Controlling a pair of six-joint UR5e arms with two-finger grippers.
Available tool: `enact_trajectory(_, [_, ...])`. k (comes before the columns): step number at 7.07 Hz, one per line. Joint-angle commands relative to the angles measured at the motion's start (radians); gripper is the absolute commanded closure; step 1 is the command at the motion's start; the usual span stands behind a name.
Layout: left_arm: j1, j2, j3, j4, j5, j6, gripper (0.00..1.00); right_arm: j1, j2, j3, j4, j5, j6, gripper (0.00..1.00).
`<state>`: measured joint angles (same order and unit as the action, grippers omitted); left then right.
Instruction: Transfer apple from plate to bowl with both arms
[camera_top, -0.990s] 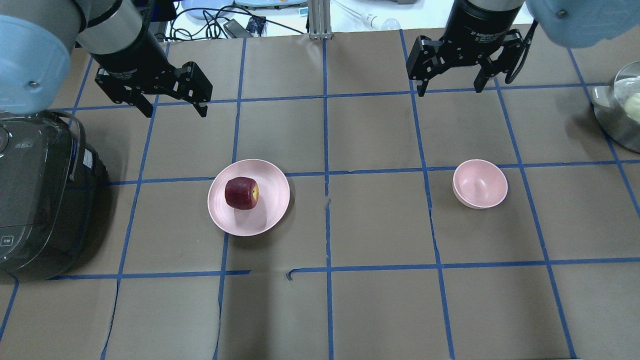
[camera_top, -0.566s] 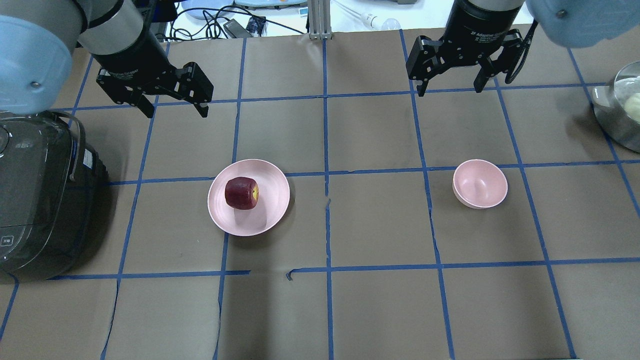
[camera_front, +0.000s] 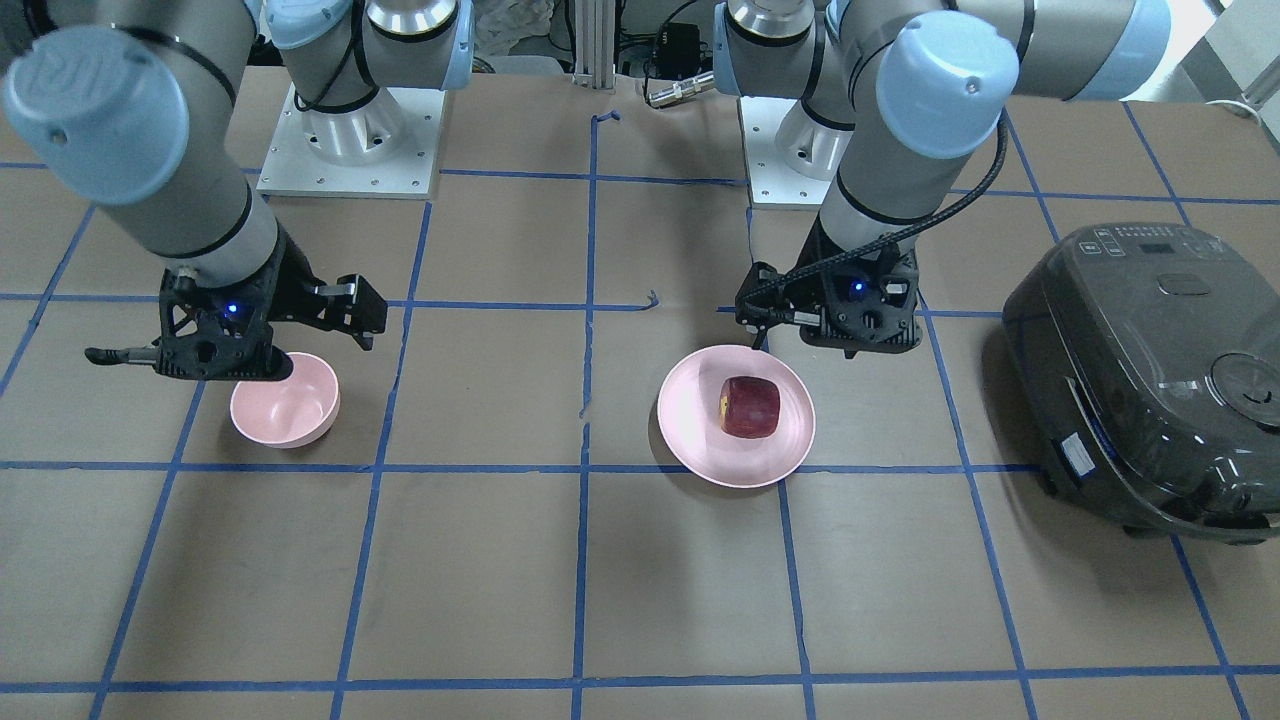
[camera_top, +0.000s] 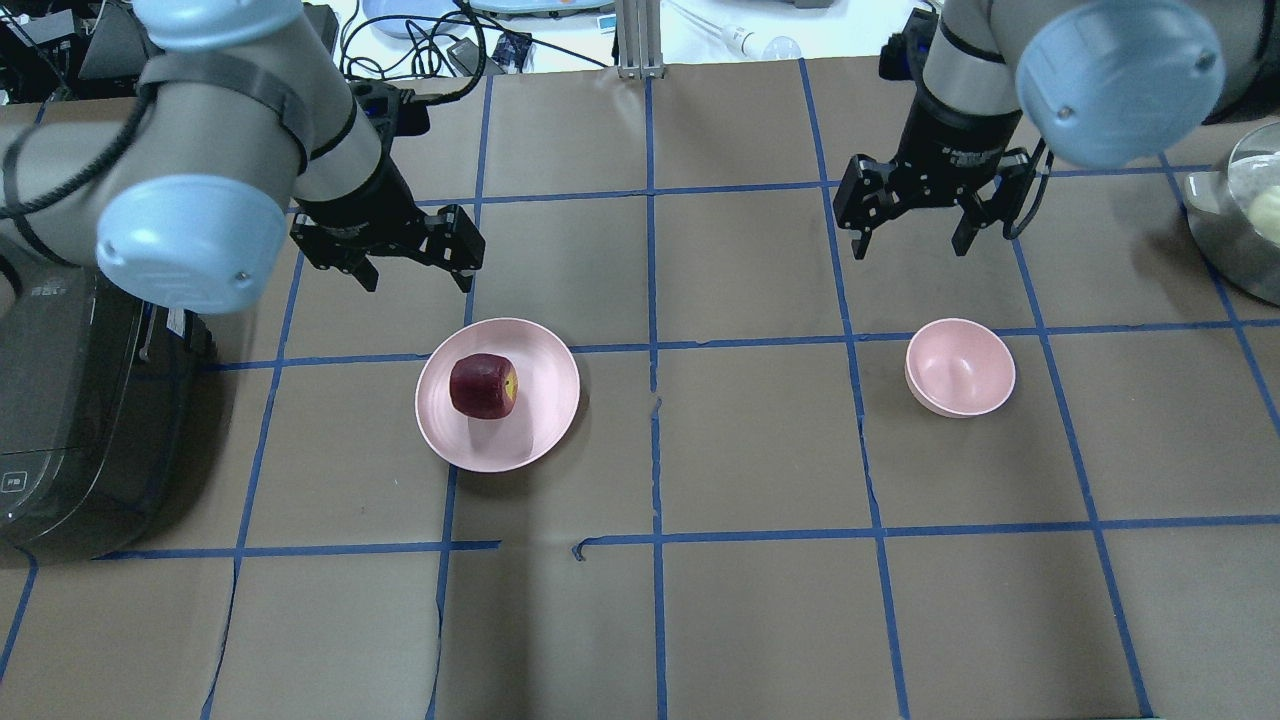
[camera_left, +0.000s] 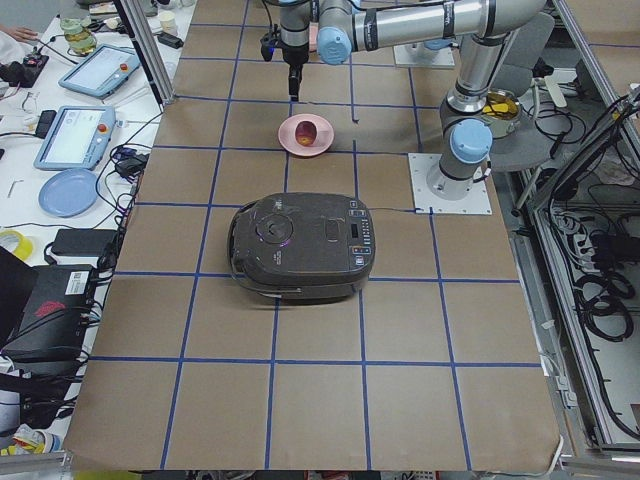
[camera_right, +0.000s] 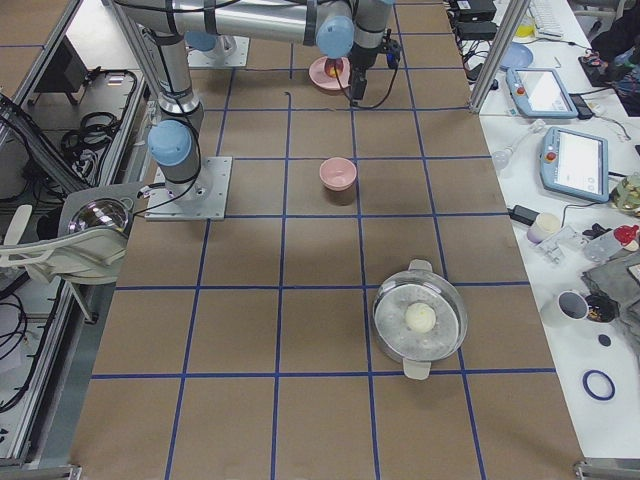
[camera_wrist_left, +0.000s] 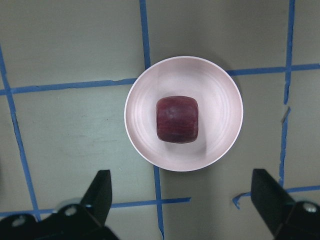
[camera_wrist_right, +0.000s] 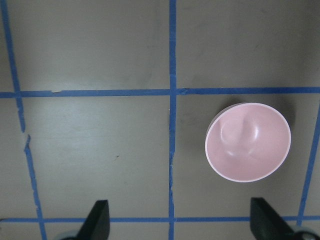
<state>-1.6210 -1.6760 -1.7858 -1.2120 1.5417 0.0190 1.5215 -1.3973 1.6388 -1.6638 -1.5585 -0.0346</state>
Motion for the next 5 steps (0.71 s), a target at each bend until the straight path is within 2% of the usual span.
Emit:
enact_trajectory(1, [-0.002,-0.066,-0.160,0.210,0.000,-0.001,0.00,-0.136,0.035,0.172,-0.182,-0.002,-0.096,0.00])
enact_trajectory(2, [-0.002,-0.106,-0.194,0.262,-0.027,-0.001,0.00,-0.202,0.069,0.203,-0.242,-0.002,-0.109,0.00])
enact_trajectory(3, [-0.002,-0.128,-0.202,0.282,-0.035,0.001,0.00,-0.249,0.095,0.211,-0.282,-0.002,-0.204,0.00])
enact_trajectory(4, [-0.003,-0.146,-0.208,0.284,-0.028,0.007,0.00,-0.262,0.119,0.216,-0.309,-0.002,-0.238,0.00])
enact_trajectory(5, [-0.003,-0.166,-0.214,0.287,-0.028,0.007,0.00,-0.262,0.129,0.248,-0.374,0.000,-0.243,0.05])
